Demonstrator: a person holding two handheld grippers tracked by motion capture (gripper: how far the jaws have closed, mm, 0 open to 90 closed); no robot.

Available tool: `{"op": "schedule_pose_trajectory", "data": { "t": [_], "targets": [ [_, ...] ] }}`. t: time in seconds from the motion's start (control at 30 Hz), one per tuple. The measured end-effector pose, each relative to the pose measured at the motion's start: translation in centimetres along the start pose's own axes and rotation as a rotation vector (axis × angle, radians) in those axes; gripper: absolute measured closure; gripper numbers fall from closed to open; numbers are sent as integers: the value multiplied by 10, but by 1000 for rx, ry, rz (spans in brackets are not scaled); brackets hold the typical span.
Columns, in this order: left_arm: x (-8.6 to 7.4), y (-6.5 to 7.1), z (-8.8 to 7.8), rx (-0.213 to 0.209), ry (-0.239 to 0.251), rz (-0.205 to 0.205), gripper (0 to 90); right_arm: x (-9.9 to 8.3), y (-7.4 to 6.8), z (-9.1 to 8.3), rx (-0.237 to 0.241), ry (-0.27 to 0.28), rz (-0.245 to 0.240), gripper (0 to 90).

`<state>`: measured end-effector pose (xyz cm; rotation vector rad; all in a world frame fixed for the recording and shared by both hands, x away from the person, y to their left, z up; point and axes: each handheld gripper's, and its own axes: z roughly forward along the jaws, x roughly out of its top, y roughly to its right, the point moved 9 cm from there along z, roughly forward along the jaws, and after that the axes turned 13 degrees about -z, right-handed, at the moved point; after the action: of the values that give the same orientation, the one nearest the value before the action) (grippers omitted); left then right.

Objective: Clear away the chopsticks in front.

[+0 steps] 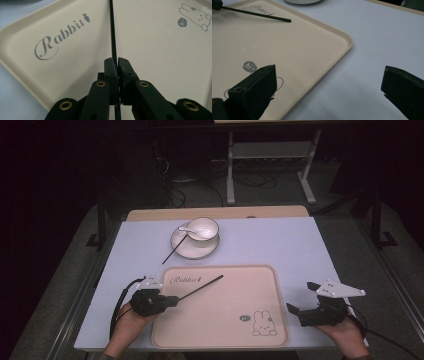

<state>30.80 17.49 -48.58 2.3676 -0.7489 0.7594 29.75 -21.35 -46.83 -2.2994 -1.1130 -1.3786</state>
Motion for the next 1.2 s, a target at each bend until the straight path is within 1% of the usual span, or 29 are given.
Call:
{"op": "schedule_pose_trajectory", "data": {
  "t": [0.07,0.1,0.13,0.2,0.23,0.3,0.33,0.4,0.53,0.57,0.6,0.67,0.73,0.77,0.8,0.83,0.87,0.9,0.93,0.97,1.0,1.03,1.07,1.1,1.13,1.2],
  "targets": [
    [-1,0,1,2,-6,1,856,0,0,0,0,0,-1,0],
    [-3,-1,5,15,-20,3,856,1,0,-1,1,3,-7,0],
    [-3,-1,5,15,-20,3,856,1,0,-1,1,3,-7,0],
    [-5,-3,10,28,-30,-2,856,0,0,-1,2,1,-13,0],
    [-4,-5,15,42,-38,-9,856,0,-1,0,5,-1,-15,0],
    [-4,-6,17,46,-38,-10,856,0,-1,0,6,-2,-13,0],
    [-4,-7,21,60,-50,-10,854,0,-1,1,6,-3,-14,0],
    [-5,-8,22,65,-60,-4,852,0,-1,1,4,-5,-13,0],
    [-5,-8,23,71,-57,9,844,0,0,1,0,-6,-11,0],
    [-5,-8,23,76,-54,14,822,0,1,1,-2,-5,-10,0],
    [-5,-8,23,81,-54,19,822,0,1,1,-2,-5,-10,0],
    [-5,-8,23,83,-52,21,805,0,1,0,-3,-4,-10,0],
    [-5,-8,22,84,-52,18,767,0,0,0,-2,-4,-10,0],
    [-4,-8,22,84,-53,20,767,0,0,0,0,-3,-11,0],
    [0,-9,21,88,-45,24,701,0,-1,0,1,-1,-13,0],
    [0,-9,21,88,-45,24,660,0,-1,0,1,-1,-13,0],
    [4,-10,19,89,-27,15,660,0,-1,-1,1,0,-13,0],
    [13,-14,14,87,2,-5,559,1,-1,-1,3,3,-11,0],
    [13,-14,14,87,2,-5,503,1,-1,-1,3,3,-11,0],
    [18,-17,13,90,9,-10,503,1,-2,-1,5,5,-11,0],
    [23,-21,12,100,19,-10,447,2,-2,0,8,5,-12,0],
    [33,-29,10,110,26,-13,368,1,-3,1,15,5,-14,0],
    [40,-33,9,119,32,-12,330,1,-3,1,17,4,-15,0],
    [40,-33,9,119,32,-12,303,1,-3,1,17,4,-15,0],
    [46,-38,7,129,41,-11,303,1,-3,1,18,4,-14,0],
    [59,-46,4,138,55,-7,270,1,-3,2,20,3,-15,0]
  ]
}}
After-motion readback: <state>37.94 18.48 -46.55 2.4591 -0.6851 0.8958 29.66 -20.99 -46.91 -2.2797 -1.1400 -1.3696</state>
